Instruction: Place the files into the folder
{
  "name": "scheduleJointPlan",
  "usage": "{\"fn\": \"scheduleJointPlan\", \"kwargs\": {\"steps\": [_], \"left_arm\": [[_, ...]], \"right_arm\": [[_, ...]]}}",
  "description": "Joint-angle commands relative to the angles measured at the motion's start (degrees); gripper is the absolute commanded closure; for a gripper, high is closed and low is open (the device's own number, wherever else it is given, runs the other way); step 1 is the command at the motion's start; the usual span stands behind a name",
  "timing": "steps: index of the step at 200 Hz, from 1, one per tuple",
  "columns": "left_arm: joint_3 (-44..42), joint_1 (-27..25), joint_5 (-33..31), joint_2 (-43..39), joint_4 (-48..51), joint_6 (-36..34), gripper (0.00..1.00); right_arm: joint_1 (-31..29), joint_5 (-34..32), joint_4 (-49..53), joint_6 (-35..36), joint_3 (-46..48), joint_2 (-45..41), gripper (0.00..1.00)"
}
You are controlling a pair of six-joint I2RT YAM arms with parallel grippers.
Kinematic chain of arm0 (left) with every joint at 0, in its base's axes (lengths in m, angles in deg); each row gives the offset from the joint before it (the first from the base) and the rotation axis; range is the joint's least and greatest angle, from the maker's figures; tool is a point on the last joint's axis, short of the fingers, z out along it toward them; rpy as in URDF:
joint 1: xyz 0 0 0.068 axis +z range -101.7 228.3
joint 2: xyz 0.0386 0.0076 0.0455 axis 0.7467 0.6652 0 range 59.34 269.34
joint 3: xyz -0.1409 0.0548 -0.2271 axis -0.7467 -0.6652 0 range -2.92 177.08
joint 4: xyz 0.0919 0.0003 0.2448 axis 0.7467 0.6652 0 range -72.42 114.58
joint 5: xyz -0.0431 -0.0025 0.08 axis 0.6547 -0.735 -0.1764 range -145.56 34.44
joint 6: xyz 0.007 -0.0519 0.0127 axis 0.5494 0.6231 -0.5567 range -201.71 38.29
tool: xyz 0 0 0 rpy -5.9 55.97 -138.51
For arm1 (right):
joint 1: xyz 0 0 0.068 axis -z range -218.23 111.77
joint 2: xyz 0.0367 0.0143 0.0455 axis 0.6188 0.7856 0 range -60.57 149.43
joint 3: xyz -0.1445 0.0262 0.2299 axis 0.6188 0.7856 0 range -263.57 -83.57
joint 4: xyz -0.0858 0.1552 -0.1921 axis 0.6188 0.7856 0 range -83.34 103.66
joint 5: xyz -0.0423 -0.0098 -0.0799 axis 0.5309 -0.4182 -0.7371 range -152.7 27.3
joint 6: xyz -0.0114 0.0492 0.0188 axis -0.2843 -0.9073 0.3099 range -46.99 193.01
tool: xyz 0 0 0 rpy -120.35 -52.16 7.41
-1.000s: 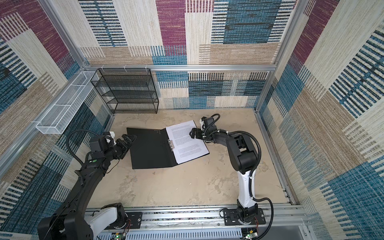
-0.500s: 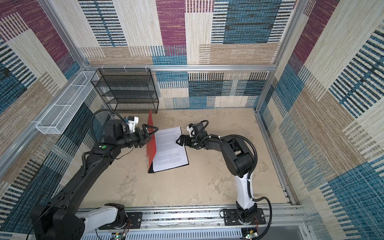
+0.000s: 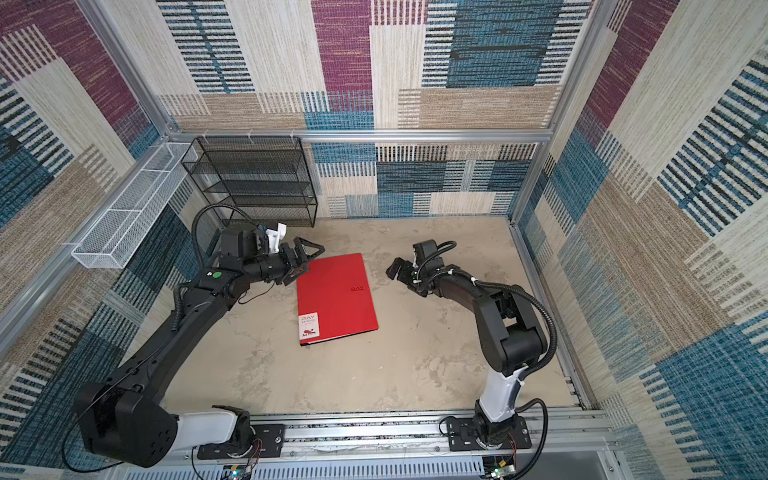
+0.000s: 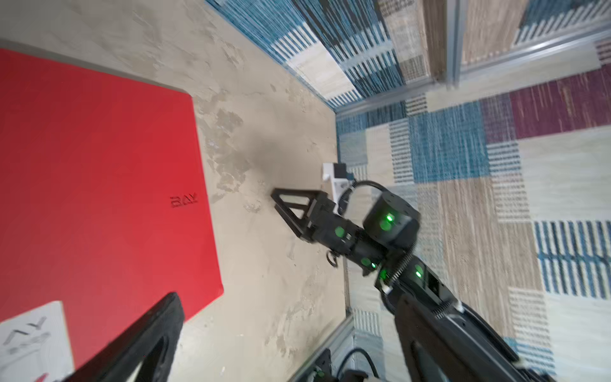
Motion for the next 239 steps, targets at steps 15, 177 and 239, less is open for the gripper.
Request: {"fn": "scheduleJointPlan", "kwargs": {"steps": [15, 177, 239], "left_arm": [[0.4, 4.7, -5.6, 6.8, 6.8, -7.1, 0.01], [5.1, -0.1, -7.3, 35.0, -0.5, -14.0, 0.0], [5.7, -5.9, -6.3, 37.1, -1.6, -11.3, 0.01]], "right_arm": [[-2.0, 4.2, -1.3, 6.1, -2.8, 1.1, 0.0], [-8.1, 8.9, -4.0, 8.4, -3.6, 10.1, 0.0], [-5.9, 2.4, -4.0, 1.1, 9.4, 1.4, 0.0]]}}
